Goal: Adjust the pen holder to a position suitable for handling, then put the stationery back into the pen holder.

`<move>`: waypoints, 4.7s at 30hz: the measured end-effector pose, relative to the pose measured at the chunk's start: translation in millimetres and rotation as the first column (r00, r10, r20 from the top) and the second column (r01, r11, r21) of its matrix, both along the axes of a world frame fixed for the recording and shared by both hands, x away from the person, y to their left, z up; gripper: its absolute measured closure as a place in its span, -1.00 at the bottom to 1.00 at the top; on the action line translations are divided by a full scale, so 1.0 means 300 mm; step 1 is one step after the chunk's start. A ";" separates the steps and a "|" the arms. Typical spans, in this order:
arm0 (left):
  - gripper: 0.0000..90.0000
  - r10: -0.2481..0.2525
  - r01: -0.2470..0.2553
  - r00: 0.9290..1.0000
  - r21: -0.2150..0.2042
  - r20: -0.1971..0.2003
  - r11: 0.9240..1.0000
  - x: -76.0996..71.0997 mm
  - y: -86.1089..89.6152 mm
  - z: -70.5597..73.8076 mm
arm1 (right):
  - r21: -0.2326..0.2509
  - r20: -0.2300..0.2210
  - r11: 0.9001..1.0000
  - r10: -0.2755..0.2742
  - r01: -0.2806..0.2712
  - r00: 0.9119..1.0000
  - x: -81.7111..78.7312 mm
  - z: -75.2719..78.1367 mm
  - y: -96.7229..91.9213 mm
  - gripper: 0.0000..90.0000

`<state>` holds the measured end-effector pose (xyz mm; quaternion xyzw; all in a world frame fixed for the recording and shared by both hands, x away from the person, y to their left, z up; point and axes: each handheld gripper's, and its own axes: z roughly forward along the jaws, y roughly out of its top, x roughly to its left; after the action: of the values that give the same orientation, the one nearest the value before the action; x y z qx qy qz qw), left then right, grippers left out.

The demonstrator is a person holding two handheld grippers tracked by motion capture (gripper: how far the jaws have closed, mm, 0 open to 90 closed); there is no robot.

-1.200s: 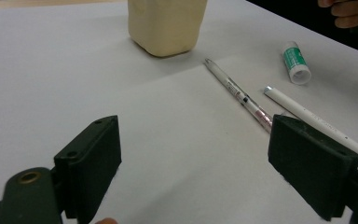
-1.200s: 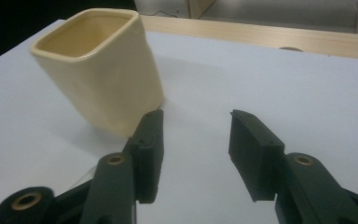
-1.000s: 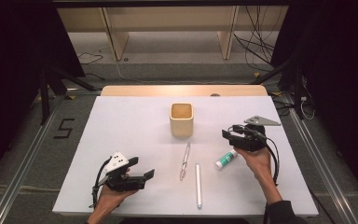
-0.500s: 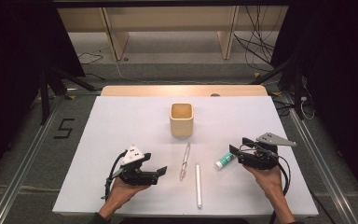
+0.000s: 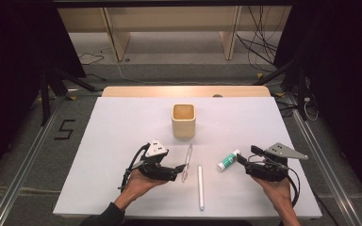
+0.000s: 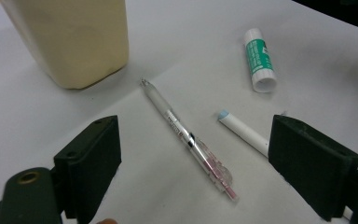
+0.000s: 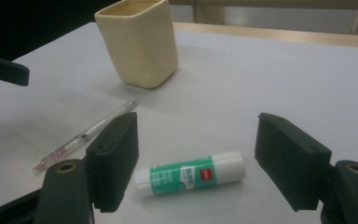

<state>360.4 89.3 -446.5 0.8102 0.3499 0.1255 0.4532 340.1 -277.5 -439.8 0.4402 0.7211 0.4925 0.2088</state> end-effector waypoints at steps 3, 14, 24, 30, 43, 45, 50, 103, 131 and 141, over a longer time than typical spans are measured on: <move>-0.63 -0.008 0.008 1.000 -0.006 -0.025 1.000 0.014 -0.022 0.002 | 0.010 -0.003 1.000 -0.007 0.007 1.000 -0.009 -0.008 -0.008 -0.32; -0.63 -0.047 0.048 0.998 0.034 -0.037 0.998 0.040 -0.113 0.011 | 0.007 -0.001 1.000 -0.009 0.009 1.000 -0.062 -0.024 -0.015 -0.35; -0.63 -0.076 0.079 0.996 0.052 -0.051 0.996 0.070 -0.184 0.014 | 0.001 0.000 1.000 -0.009 0.009 1.000 -0.083 -0.035 -0.019 -0.40; -0.63 -0.092 0.096 0.994 0.060 -0.063 0.994 0.078 -0.223 0.015 | 0.005 -0.010 1.000 -0.014 0.014 1.000 -0.093 -0.041 -0.025 -0.43; -0.63 -0.107 0.111 0.991 0.052 -0.082 0.992 0.097 -0.298 -0.012 | 0.008 -0.012 1.000 -0.020 0.020 1.000 -0.102 -0.046 -0.030 -0.44; -0.63 -0.109 0.113 0.990 0.050 -0.084 0.992 0.100 -0.312 -0.016 | 0.006 -0.014 1.000 -0.020 0.020 1.000 -0.101 -0.048 -0.030 -0.44; -0.63 -0.124 0.127 0.988 0.033 -0.091 0.991 0.096 -0.358 -0.031 | 0.008 -0.010 1.000 -0.026 0.026 1.000 -0.103 -0.046 -0.033 -0.44; 0.45 -0.132 0.151 0.987 0.242 -0.095 0.958 0.128 -0.566 -0.121 | 0.000 -0.017 0.999 -0.044 0.044 0.999 -0.102 -0.050 -0.035 -0.41; 0.45 -0.057 0.060 0.996 0.039 -0.072 0.997 0.102 -0.181 -0.037 | 0.048 -0.050 0.999 0.020 -0.017 0.999 -0.102 -0.036 0.032 -0.41; 0.45 -0.019 0.019 0.998 -0.003 -0.052 1.000 0.065 -0.055 -0.029 | 0.131 -0.094 0.988 0.095 -0.082 0.991 -0.089 -0.029 0.107 -0.41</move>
<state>380.0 72.8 -455.3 0.8159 0.3538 0.0996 0.4463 313.5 -245.4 -448.4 0.4441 0.7169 0.5234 0.1219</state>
